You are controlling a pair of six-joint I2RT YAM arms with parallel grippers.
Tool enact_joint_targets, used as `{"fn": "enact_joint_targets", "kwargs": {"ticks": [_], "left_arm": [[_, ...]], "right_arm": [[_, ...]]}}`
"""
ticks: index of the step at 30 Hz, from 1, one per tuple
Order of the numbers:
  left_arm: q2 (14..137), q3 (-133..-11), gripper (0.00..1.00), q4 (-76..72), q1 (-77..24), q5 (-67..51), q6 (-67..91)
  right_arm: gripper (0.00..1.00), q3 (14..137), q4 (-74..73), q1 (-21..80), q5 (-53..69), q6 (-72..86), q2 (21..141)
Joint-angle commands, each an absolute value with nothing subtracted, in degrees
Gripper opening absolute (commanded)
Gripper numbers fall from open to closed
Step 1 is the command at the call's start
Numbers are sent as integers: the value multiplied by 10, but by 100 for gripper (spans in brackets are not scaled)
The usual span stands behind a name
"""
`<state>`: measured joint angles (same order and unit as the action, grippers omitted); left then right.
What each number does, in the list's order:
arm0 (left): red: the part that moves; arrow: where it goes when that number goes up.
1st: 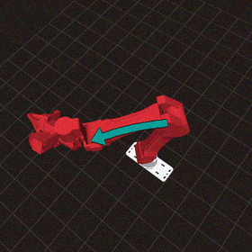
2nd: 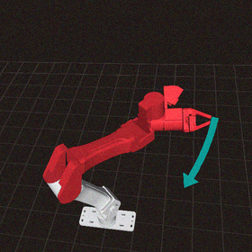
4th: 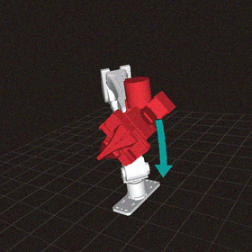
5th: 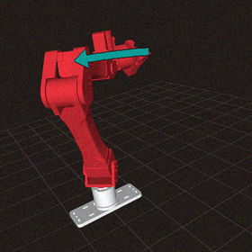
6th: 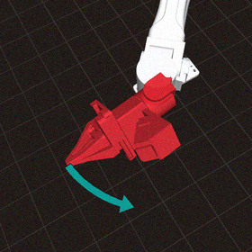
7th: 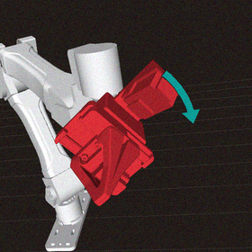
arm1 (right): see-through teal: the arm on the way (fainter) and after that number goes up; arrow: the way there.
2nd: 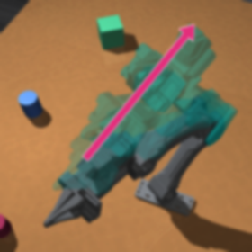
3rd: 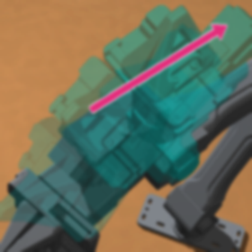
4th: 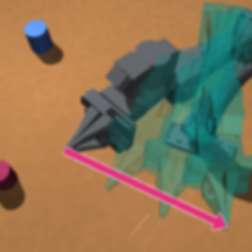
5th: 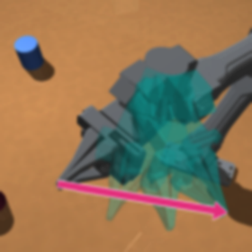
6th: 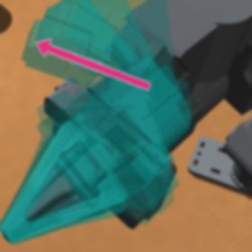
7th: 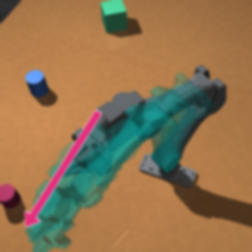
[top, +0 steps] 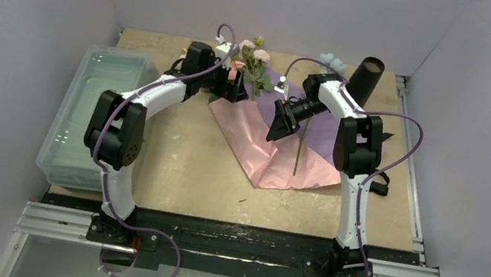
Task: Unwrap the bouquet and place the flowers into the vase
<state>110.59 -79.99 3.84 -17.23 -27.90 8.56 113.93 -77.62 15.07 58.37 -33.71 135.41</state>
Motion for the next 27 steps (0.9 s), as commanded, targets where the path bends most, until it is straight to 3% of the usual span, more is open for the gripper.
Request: {"fn": "enact_joint_targets", "kwargs": {"ticks": [1,17,24,27], "left_arm": [[1029,-797,100,-41,-144,-303,157],[1005,-905,98,95,-78,-311,158],[1017,-850,75,163,-86,-350,97],[1023,-821,66,210,-94,-343,51]], "right_arm": [[79,1148,-778,158,694,-327,1301],[84,1148,-677,337,704,-355,1269],[85,1081,-533,386,671,-308,1220],[86,1108,-564,376,666,-327,1207]]}}
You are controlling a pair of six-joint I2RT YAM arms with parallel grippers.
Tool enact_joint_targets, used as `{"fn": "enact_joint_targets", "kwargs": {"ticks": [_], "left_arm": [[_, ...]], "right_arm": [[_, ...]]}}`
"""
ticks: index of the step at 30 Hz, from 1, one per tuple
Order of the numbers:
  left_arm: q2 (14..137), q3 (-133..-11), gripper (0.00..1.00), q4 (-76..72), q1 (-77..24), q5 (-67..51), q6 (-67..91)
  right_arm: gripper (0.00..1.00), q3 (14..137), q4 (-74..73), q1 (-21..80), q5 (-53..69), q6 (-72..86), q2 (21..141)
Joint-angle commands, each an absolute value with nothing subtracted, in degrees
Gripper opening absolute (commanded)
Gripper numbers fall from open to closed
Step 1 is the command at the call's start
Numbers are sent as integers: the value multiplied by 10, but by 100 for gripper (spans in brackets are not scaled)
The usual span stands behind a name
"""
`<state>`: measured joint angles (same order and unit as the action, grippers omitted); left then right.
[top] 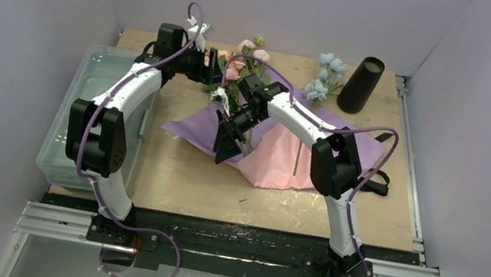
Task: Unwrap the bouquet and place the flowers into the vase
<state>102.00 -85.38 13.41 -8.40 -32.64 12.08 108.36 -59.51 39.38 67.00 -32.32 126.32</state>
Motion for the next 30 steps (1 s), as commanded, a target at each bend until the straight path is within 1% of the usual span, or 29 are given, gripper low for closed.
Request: {"fn": "enact_joint_targets", "kwargs": {"ticks": [1,4,7,10,13,16,18,19,23,27,30], "left_arm": [[1023,-804,64,217,-98,-340,43],[1014,-746,59,223,-113,-333,6],[999,-706,58,221,-131,-339,-49],[991,-685,66,206,-137,-382,-68],[995,-690,71,200,-150,-445,-81],[995,-702,74,221,-184,-480,-136],[996,-706,79,221,-208,-495,-170],[999,-706,81,210,-222,-500,-168],[1034,-714,89,111,-239,-497,-90],[1080,-754,93,51,-239,-513,-12],[1101,-755,96,-55,-239,-515,106]], "right_arm": [[86,1112,-576,367,667,-335,1198],[87,1104,-569,320,677,-297,1170],[87,1106,-574,266,669,-259,1161],[86,1107,-604,217,627,-257,1161],[82,1092,-603,175,576,-242,1163],[74,1094,-576,149,499,-214,1173],[65,1102,-547,140,439,-192,1183],[60,1106,-534,138,412,-186,1189],[48,1125,-507,136,337,-176,1214],[42,1132,-517,136,288,-192,1240],[39,1104,-488,136,267,-193,1243]]}}
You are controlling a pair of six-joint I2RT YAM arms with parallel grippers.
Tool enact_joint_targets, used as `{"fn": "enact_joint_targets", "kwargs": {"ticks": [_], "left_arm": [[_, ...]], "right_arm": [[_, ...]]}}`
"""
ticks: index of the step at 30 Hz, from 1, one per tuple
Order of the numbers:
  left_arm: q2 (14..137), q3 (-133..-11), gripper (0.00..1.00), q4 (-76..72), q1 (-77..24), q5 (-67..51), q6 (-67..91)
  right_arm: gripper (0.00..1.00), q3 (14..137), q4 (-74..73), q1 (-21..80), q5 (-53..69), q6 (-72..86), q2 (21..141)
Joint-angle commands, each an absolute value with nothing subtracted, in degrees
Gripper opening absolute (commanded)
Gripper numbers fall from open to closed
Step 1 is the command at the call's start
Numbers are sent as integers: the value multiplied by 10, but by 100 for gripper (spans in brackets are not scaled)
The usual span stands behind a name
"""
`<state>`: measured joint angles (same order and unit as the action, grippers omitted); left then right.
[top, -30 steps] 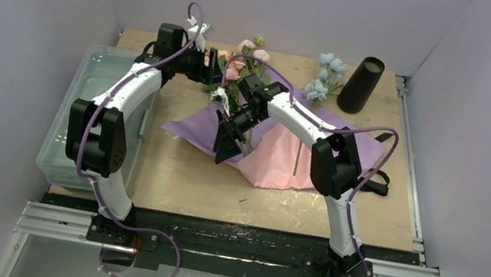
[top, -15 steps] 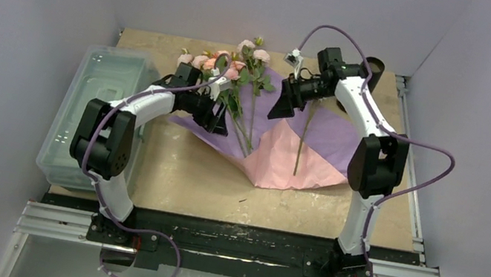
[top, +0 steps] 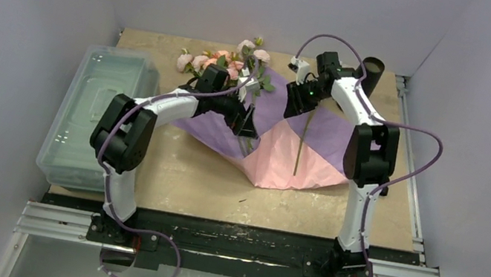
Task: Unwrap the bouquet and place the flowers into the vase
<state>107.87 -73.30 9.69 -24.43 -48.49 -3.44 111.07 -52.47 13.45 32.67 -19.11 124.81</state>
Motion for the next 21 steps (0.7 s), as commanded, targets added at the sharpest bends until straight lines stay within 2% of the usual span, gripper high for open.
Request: {"fn": "enact_joint_targets", "kwargs": {"ticks": [1,6,11,21], "left_arm": [[1114,-757,96,-83,-239,-518,147],[1171,-777,96,-141,-257,-470,259],[1212,-808,92,-98,-280,-416,262],[1231,-819,61,-42,-288,-358,203]], "right_arm": [[38,1102,-483,135,263,-192,1248],[33,1121,-481,136,228,-194,1284],[28,1114,-472,136,219,-196,1289],[26,1102,-534,128,244,-174,1228]]}}
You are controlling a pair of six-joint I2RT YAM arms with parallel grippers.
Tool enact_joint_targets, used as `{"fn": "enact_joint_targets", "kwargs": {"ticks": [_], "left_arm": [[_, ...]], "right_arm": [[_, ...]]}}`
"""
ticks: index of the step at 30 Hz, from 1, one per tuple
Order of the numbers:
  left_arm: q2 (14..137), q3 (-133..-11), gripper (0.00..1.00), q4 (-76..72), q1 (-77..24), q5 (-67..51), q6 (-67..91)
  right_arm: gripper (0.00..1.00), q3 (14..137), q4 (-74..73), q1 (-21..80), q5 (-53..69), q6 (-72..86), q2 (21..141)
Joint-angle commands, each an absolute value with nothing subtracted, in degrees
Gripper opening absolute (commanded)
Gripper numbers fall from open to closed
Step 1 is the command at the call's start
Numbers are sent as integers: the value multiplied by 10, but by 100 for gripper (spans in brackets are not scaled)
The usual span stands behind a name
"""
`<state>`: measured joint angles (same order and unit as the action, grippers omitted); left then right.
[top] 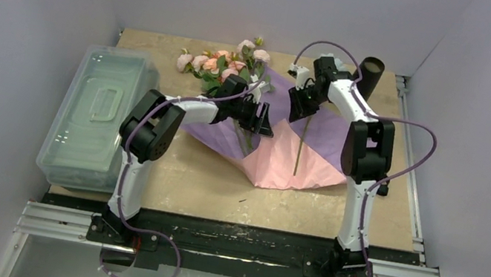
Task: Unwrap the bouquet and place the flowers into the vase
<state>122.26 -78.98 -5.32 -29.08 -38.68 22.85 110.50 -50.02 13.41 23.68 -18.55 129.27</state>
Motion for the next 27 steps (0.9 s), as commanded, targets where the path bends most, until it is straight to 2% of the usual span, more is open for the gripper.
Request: {"fn": "enact_joint_targets", "kwargs": {"ticks": [1,4,8,15,19,27], "left_arm": [[1233,-820,56,-42,-288,-358,200],[1236,-824,43,-46,-289,-361,198],[1235,-825,30,-46,-290,-374,191],[1213,-808,21,-53,-292,-399,160],[1200,-803,2,-50,-297,-428,134],[1124,-782,0,-17,-317,-513,19]], "right_arm": [[26,1092,-537,125,235,-175,1221],[26,1061,-527,111,204,-182,1208],[26,1066,-520,99,170,-191,1237],[26,1117,-517,97,160,-193,1305],[26,1128,-522,97,148,-189,1334],[26,1121,-518,97,144,-189,1347]]}}
